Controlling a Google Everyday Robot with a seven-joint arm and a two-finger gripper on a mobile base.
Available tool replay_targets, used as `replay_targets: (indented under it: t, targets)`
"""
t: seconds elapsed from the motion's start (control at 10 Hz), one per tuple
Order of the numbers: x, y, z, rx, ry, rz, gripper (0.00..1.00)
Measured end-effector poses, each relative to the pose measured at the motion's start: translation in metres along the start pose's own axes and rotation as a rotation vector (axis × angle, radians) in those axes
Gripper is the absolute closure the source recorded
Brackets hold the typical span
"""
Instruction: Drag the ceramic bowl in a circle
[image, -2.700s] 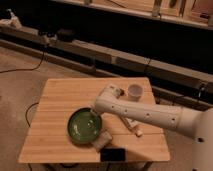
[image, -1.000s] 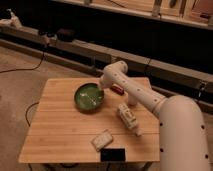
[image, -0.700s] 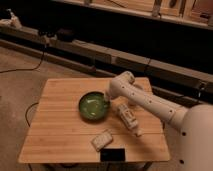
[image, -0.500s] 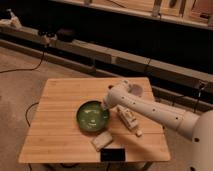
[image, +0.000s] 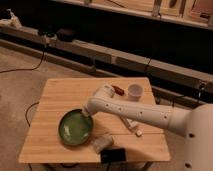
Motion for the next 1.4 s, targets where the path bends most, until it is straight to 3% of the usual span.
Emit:
replay_targets:
  t: [0.2,0.3,0.5,0.7,0.8,1.0,1.2,1.4]
  targets:
    - [0.052,-0.006,0.019,0.028,0.018,-0.07,1.0]
    - [0.069,0.003,0.029,0.027,0.015,-0.085,1.0]
    - [0.088,0.041,0.046,0.014,-0.003,-0.049,1.0]
    - [0.075,0.097,0.049,-0.025,-0.026,0.045,1.0]
    - [0.055,0.13,0.045,-0.052,-0.039,0.113,1.0]
    - [0.015,0.168,0.031,-0.091,-0.053,0.226,1.0]
    - [-0.027,0.183,0.013,-0.118,-0.057,0.31,1.0]
    - [-0.054,0.163,-0.001,-0.107,-0.053,0.311,1.0]
